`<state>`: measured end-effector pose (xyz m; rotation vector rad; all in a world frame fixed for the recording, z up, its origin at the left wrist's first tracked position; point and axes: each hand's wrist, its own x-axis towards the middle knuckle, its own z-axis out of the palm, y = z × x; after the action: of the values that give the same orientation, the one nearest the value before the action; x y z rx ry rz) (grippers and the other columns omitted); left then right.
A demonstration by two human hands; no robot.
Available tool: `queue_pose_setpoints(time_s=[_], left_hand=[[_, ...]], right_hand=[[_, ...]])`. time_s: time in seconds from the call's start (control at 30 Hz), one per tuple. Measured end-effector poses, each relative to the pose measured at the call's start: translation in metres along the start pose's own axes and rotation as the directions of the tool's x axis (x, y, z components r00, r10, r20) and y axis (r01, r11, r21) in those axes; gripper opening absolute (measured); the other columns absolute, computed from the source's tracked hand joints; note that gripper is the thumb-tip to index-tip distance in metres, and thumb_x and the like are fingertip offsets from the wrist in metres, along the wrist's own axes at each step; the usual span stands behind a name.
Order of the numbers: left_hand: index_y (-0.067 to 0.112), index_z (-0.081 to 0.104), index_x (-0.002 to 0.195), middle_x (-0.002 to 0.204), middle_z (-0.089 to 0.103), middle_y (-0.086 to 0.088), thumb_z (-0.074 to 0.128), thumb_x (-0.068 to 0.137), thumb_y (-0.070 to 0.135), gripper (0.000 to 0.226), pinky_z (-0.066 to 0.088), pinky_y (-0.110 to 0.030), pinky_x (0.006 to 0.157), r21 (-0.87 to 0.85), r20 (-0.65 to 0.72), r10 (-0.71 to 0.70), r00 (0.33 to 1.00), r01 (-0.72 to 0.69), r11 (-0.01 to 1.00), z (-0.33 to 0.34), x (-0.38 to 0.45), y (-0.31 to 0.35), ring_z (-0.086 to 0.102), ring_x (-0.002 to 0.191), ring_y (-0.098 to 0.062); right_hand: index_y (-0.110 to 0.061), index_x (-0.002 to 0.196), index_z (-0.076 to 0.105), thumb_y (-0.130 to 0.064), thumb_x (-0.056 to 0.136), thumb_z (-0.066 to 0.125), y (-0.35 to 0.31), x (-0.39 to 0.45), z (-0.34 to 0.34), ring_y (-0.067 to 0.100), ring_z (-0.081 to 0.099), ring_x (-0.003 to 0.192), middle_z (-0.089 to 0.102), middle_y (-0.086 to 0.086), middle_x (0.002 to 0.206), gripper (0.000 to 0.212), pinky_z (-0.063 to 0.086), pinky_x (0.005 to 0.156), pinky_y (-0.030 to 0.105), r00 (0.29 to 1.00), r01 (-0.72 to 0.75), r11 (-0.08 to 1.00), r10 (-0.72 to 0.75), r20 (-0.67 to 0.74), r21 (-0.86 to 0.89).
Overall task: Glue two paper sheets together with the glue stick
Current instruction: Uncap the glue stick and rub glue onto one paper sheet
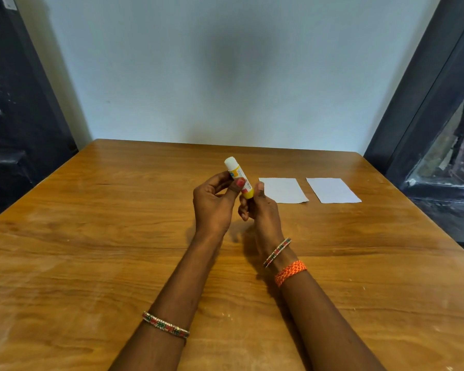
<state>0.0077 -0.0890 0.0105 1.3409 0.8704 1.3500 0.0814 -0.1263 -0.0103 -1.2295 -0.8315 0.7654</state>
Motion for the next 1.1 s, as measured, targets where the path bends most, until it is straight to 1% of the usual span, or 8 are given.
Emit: queue_pose_setpoints(time_s=[0.1,0.17,0.27,0.4,0.6,0.73,0.9,1.1], left_hand=[[0.009,0.063,0.111,0.092,0.063,0.010,0.066,0.081,0.013,0.031,0.051,-0.008,0.066,-0.027,-0.013,-0.006,1.000,0.005,1.000,-0.001,0.000,0.000,0.060,0.083,0.005],[0.009,0.065,0.108,0.090,0.066,0.007,0.068,0.080,0.015,0.029,0.051,-0.010,0.065,-0.057,-0.037,-0.021,0.999,0.019,0.998,-0.002,0.001,0.000,0.063,0.084,0.001],[0.005,0.066,0.103,0.086,0.068,0.001,0.068,0.080,0.018,0.026,0.048,-0.009,0.059,-0.156,-0.058,-0.093,0.994,0.083,0.984,-0.004,0.000,0.003,0.065,0.073,0.003],[0.002,0.066,0.101,0.078,0.065,0.005,0.066,0.082,0.018,0.024,0.044,-0.005,0.052,-0.182,-0.049,-0.125,0.991,0.114,0.977,-0.003,0.000,0.005,0.061,0.062,0.012],[0.003,0.062,0.111,0.086,0.065,0.007,0.061,0.085,0.015,0.028,0.049,-0.007,0.060,-0.186,0.027,-0.153,0.988,0.156,0.970,-0.001,-0.002,0.005,0.063,0.072,0.002],[0.004,0.060,0.115,0.092,0.065,0.003,0.059,0.087,0.013,0.029,0.050,-0.007,0.062,-0.154,0.032,-0.142,0.989,0.146,0.977,-0.001,-0.002,0.005,0.061,0.076,-0.001],[0.004,0.063,0.110,0.086,0.065,0.004,0.061,0.085,0.014,0.026,0.046,-0.005,0.054,-0.145,-0.016,-0.148,0.989,0.144,0.979,-0.002,-0.003,0.007,0.062,0.067,0.001],[0.006,0.065,0.102,0.078,0.063,0.008,0.064,0.084,0.020,0.023,0.042,-0.003,0.049,-0.168,-0.034,-0.165,0.986,0.157,0.973,0.000,-0.003,0.007,0.058,0.060,0.016]], right_hand=[[-0.009,0.093,0.057,-0.038,0.098,0.032,-0.001,-0.001,0.002,-0.004,0.057,0.058,0.059,-0.002,0.070,0.038,0.048,0.066,0.013,0.992,0.096,0.989,-0.105,-0.074,-0.112],[-0.018,0.099,0.051,-0.044,0.091,0.048,0.002,-0.003,0.004,0.001,0.061,0.078,0.061,-0.011,0.082,0.027,0.049,0.084,0.034,0.958,0.221,0.942,-0.259,-0.126,-0.252],[-0.028,0.100,0.046,-0.035,0.081,0.064,0.008,-0.007,0.006,0.010,0.058,0.089,0.057,-0.017,0.088,0.027,0.030,0.088,0.035,0.828,0.401,0.689,-0.555,-0.083,-0.603],[-0.030,0.102,0.045,-0.020,0.078,0.067,0.010,-0.008,0.006,0.016,0.060,0.092,0.067,-0.004,0.089,0.034,0.021,0.090,0.037,0.726,0.435,0.493,-0.687,-0.031,-0.754],[-0.029,0.087,0.045,-0.023,0.084,0.057,0.005,-0.008,0.004,-0.008,0.051,0.083,0.054,-0.020,0.078,0.014,0.036,0.088,0.045,0.780,0.462,0.702,-0.613,-0.130,-0.542],[-0.044,0.087,0.041,-0.039,0.088,0.050,0.006,-0.005,0.007,0.021,0.063,0.087,0.063,-0.017,0.071,0.011,0.046,0.084,0.058,0.909,0.309,0.892,-0.379,-0.175,-0.330],[-0.029,0.098,0.044,-0.029,0.086,0.061,0.007,-0.008,0.011,0.007,0.054,0.086,0.056,-0.014,0.089,0.020,0.034,0.092,0.040,0.832,0.370,0.747,-0.530,-0.160,-0.552],[-0.027,0.102,0.047,-0.018,0.078,0.065,0.010,-0.007,0.007,0.020,0.062,0.090,0.067,0.001,0.095,0.031,0.025,0.090,0.038,0.681,0.428,0.478,-0.729,-0.075,-0.767]])
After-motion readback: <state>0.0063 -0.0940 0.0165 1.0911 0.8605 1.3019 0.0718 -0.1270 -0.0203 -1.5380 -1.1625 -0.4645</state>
